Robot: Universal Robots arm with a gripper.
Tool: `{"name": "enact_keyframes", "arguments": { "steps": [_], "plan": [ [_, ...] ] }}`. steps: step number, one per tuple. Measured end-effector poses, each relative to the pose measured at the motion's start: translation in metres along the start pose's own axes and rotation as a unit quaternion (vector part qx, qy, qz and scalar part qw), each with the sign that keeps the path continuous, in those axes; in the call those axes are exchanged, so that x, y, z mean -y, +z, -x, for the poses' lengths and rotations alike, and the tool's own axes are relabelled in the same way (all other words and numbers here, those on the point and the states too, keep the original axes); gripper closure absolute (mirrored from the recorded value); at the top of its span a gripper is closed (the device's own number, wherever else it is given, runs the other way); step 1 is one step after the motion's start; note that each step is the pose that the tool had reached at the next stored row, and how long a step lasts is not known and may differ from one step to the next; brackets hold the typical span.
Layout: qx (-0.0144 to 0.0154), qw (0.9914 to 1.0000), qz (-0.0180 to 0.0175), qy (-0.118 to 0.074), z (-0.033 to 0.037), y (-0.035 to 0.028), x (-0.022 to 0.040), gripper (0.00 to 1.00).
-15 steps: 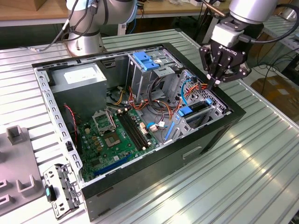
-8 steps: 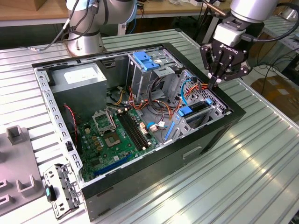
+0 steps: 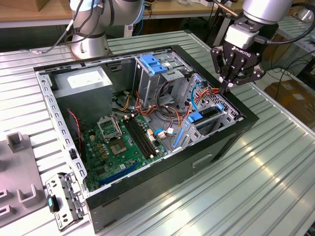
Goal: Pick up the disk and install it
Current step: 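Insert the first disk wire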
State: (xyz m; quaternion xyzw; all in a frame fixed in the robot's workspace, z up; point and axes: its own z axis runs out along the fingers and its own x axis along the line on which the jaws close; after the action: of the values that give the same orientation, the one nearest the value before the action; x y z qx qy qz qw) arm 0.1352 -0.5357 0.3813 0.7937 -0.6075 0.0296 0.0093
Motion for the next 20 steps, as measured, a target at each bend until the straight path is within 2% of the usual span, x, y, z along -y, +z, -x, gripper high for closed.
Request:
{"name": "enact_keyframes", "arguments": {
  "steps": [2, 3, 4, 5, 6, 10, 15, 20],
  "plan": [
    [0.0001, 0.99998, -0.0004, -0.007, 0.0011, 0.0001, 0.0058, 0.89],
    [0.0005, 0.99963, -0.0015, -0.027, 0.0011, 0.0, 0.0071, 0.89],
    [0.0012, 0.99829, -0.0034, -0.058, 0.001, 0.0, 0.0074, 0.89],
    [0.0015, 0.99741, -0.0042, -0.072, 0.0009, 0.0001, 0.0076, 0.89],
    [0.0016, 0.997, -0.0045, -0.077, 0.0008, 0.0001, 0.0079, 0.89],
    [0.0016, 0.99672, -0.0047, -0.081, 0.0008, -0.0002, 0.008, 0.89],
    [0.0018, 0.99643, -0.005, -0.084, 0.0004, -0.006, 0.0082, 0.89],
    [0.0017, 0.99636, -0.005, -0.085, 0.0005, -0.0061, 0.0082, 0.89]
  ]
}}
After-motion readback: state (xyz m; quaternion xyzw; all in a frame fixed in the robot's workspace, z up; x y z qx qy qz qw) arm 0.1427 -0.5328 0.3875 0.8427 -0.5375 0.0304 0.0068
